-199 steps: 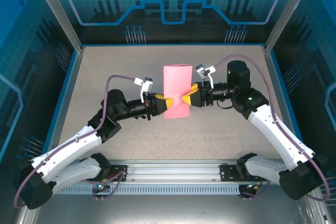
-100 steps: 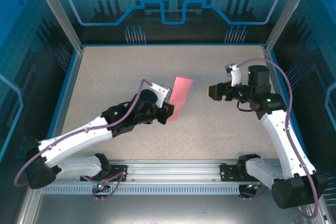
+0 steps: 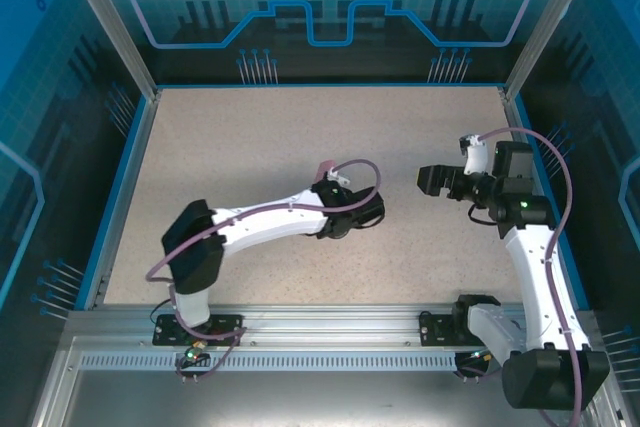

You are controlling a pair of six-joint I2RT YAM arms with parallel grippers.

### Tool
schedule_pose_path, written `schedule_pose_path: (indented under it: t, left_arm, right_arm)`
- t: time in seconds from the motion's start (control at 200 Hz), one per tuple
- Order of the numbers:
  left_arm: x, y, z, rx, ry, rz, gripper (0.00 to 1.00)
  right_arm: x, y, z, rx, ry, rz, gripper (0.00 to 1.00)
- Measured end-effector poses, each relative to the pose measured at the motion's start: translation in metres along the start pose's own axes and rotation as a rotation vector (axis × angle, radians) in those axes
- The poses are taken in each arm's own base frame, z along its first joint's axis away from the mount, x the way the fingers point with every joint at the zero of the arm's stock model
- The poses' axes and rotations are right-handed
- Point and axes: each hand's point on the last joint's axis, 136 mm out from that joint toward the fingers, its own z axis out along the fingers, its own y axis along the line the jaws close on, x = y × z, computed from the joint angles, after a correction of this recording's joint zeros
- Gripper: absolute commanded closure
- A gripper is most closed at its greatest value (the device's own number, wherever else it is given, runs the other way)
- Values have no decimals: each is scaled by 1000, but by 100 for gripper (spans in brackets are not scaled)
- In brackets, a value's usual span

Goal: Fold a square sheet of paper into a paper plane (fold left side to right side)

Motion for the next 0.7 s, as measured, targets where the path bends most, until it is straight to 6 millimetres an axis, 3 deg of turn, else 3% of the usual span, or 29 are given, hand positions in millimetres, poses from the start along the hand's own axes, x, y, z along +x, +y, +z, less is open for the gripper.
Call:
schedule_pose_path:
  t: [0.205, 0.535, 0.7]
  left_arm:
    - [12, -14, 19, -41, 102, 42, 99]
    - [18, -57, 56, 122, 323, 33, 97]
    - [20, -80, 64, 235, 404, 19, 94]
  right_arm:
    - [4, -2, 2, 1, 10, 13, 1]
    - [8, -2, 4, -6, 19, 21, 1]
    - [11, 0, 7, -30, 32, 34, 1]
